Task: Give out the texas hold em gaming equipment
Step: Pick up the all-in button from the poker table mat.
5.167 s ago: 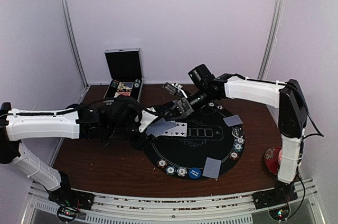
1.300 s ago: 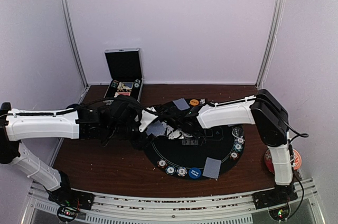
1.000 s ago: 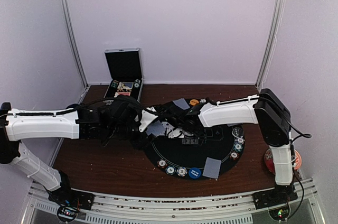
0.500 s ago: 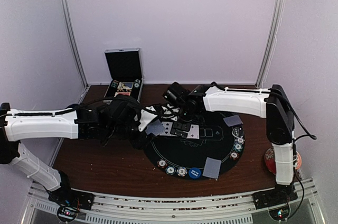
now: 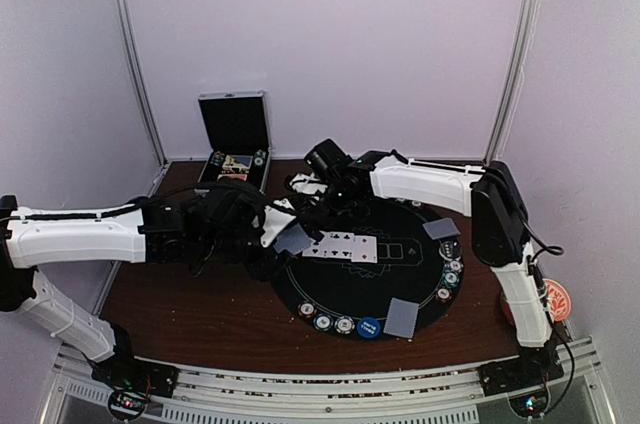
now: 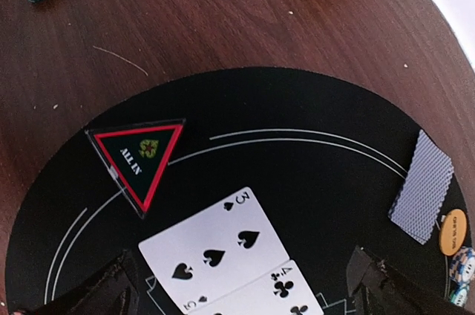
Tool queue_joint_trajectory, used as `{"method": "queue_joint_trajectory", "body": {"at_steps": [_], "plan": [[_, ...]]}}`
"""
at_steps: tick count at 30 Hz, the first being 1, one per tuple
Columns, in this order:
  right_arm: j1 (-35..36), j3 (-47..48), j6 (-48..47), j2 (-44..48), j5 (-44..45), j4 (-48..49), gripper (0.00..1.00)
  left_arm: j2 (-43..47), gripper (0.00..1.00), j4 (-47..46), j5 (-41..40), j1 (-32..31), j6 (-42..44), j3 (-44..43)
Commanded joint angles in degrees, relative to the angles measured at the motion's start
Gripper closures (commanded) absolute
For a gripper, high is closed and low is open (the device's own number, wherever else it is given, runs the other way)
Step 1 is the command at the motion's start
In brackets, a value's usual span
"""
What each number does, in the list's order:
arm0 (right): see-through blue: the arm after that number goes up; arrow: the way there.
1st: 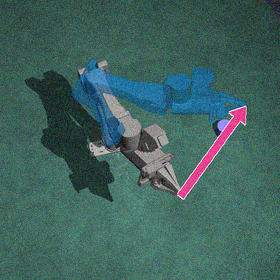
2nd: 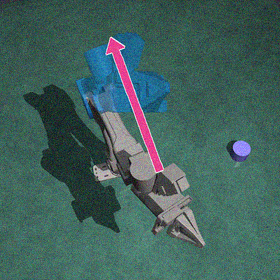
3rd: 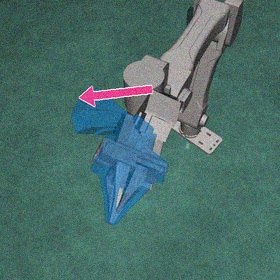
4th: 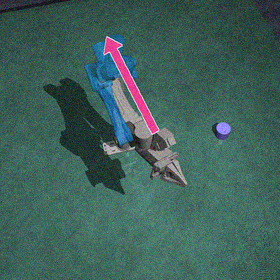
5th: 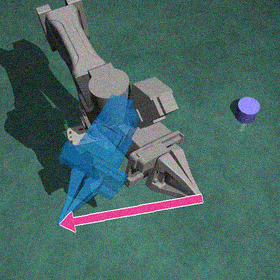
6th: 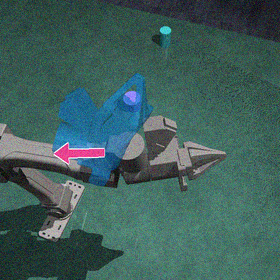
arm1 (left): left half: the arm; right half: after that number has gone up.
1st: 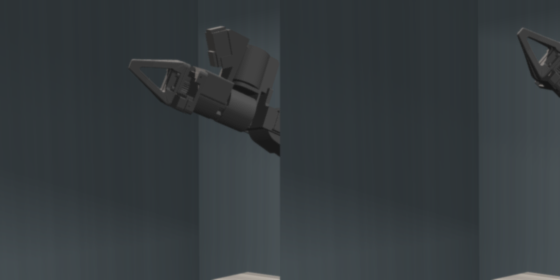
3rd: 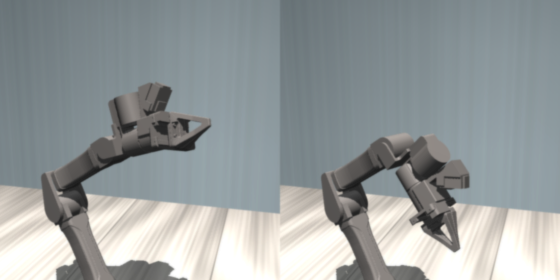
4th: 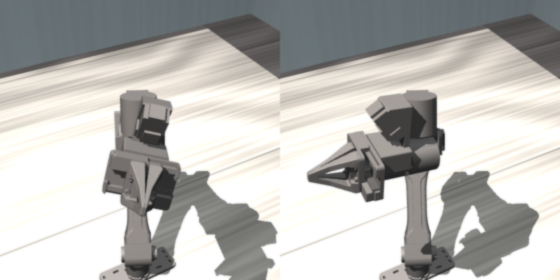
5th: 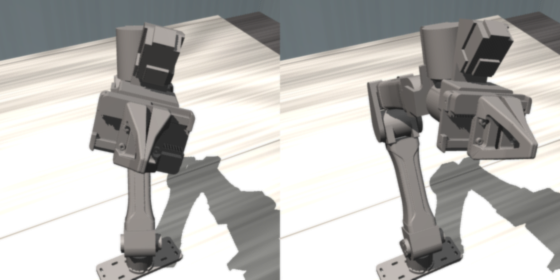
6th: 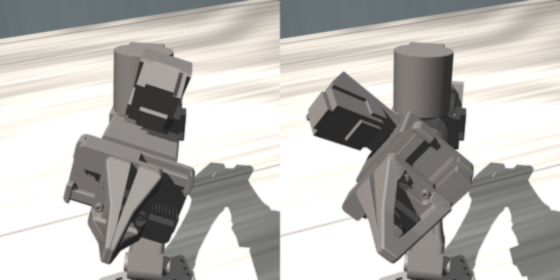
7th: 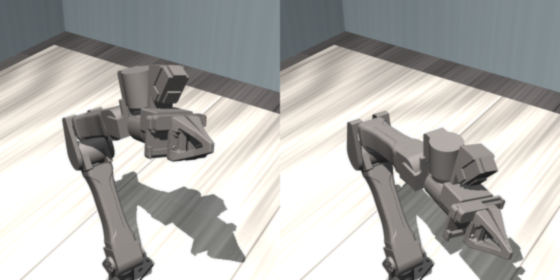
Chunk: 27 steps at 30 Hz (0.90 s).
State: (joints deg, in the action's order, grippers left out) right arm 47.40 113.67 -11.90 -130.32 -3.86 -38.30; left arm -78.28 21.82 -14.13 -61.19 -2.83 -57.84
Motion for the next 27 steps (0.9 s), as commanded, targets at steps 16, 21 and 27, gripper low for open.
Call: {"method": "queue_joint_trajectory", "body": {"at_steps": [16,21,27], "plan": [[3.12,13.41,10.05,-13.23,-7.16,5.46,0.0,2.34,0.35,-3.31,-0.1,-0.25,0.46,-0.81],[3.91,13.5,11.89,-14.44,-5.47,5.55,0.0,2.34,0.35,-3.28,-0.05,-0.25,0.42,-0.85],[4.12,14.73,13.95,-16.01,-5.14,5.54,0.0,2.08,0.35,-3.3,-0.09,-0.2,0.45,-0.81]]}}
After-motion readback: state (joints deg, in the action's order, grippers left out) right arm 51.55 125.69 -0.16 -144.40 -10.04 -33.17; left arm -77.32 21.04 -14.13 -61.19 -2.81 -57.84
